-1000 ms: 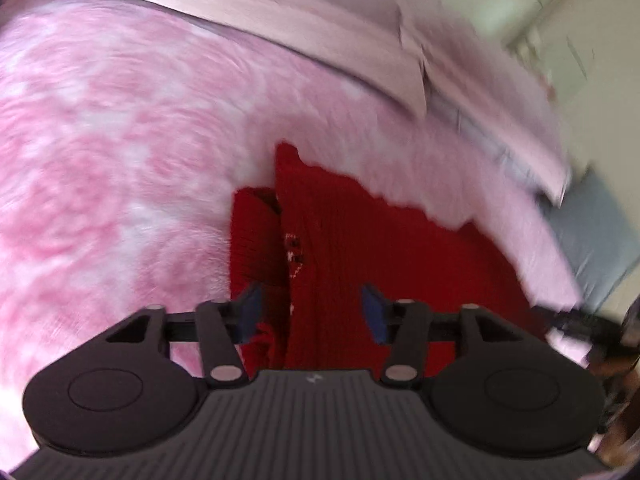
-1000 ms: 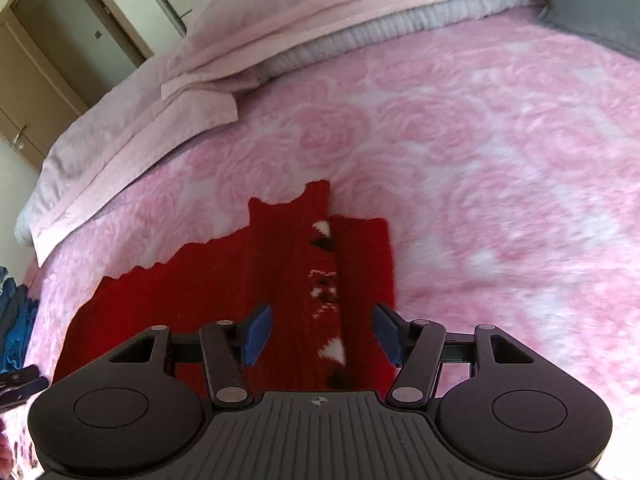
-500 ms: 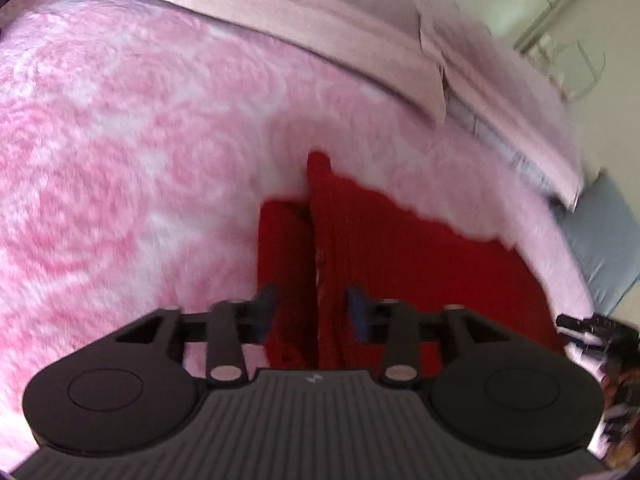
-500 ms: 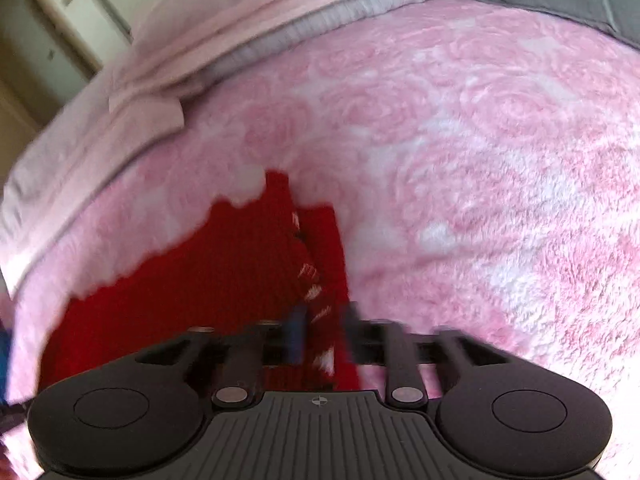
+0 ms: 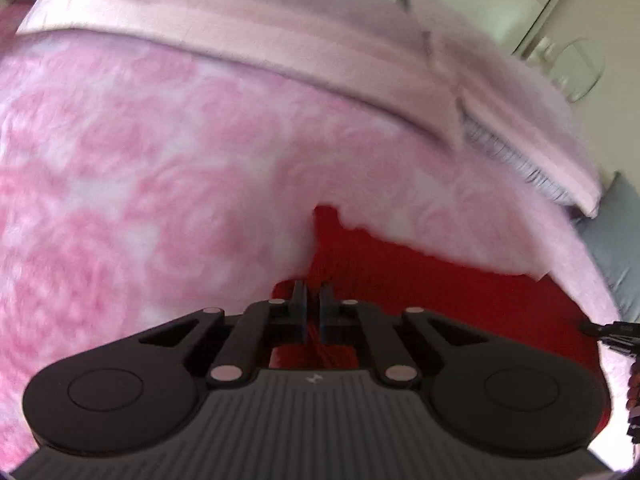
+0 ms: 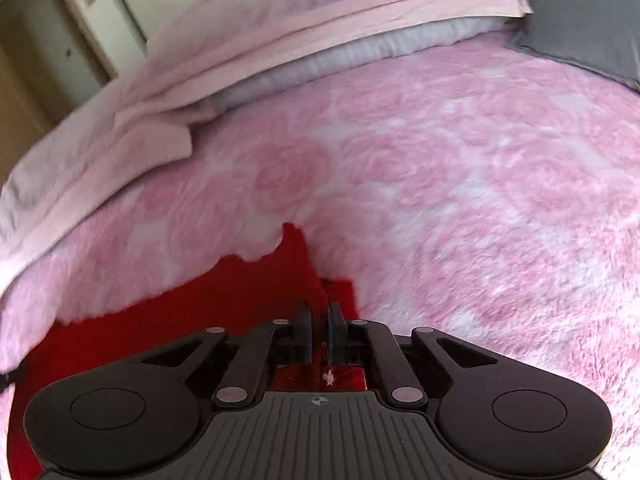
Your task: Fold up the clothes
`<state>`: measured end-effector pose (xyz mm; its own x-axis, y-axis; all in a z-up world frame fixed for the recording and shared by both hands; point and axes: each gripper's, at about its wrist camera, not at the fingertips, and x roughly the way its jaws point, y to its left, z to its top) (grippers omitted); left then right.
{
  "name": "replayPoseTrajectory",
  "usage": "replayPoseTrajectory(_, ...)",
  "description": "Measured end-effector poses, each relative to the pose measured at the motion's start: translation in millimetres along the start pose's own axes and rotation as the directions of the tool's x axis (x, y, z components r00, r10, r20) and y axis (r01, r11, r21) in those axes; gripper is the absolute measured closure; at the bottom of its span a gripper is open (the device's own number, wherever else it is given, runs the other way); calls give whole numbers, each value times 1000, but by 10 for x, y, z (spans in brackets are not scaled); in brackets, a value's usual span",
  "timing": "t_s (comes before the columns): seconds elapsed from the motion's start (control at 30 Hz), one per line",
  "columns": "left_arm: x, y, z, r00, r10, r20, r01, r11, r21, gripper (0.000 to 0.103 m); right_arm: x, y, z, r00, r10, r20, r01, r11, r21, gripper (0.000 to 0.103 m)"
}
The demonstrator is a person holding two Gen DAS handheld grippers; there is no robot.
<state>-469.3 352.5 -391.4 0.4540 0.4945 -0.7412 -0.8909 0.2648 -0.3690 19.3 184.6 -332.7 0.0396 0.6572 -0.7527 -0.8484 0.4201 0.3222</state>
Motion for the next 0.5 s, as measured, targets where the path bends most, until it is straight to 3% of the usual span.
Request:
replayPoseTrajectory(0.13, 60, -81, -20, 999, 19, -28, -17, 999, 51, 91, -190, -35, -100, 1000, -24, -16, 25, 998, 61, 93)
replayPoseTrajectory(0.17, 8, -67, 4, 999, 20, -29, -19, 999, 32, 87, -238, -43, -125, 999, -30, -20, 32, 997, 76, 76)
replayPoseTrajectory(0.2, -88, -19, 14, 999, 27, -24, -27, 1000, -3, 76, -286, -52, -150, 999, -36, -24, 38, 995, 92, 62)
replayPoseTrajectory(0.23, -198, 42, 20, 999, 38, -18, -39, 998, -42, 70, -333, -61, -175, 999, -42, -28, 45, 993, 107, 38)
replayPoseTrajectory(0.27, -346, 134, 4, 999, 48, -15, -50, 994, -95, 63, -381, -69, -200, 998, -48, -33, 51, 991, 122, 35)
replayPoseTrajectory(0.33, -681, 311, -114, 999, 20, -26, -26, 974, -226, 63, -476, -87, -250, 997, -59, -42, 65, 986, 152, 35)
replayPoseTrajectory(0.4, -1038, 401, -350, 998, -34, -51, 12, 924, -382, 57, -745, -163, -420, 998, -34, -49, 46, 962, 271, 34)
replayPoseTrajectory(0.43, -1191, 426, -493, 997, -54, -63, 19, 887, -462, 55, -886, -203, -549, 999, -13, -48, 29, 937, 348, 34)
replayPoseTrajectory(0.5, -1418, 449, -806, 991, -121, -54, 61, 778, -625, 51, -1140, -321, -853, 998, 39, -49, -9, 861, 509, 27)
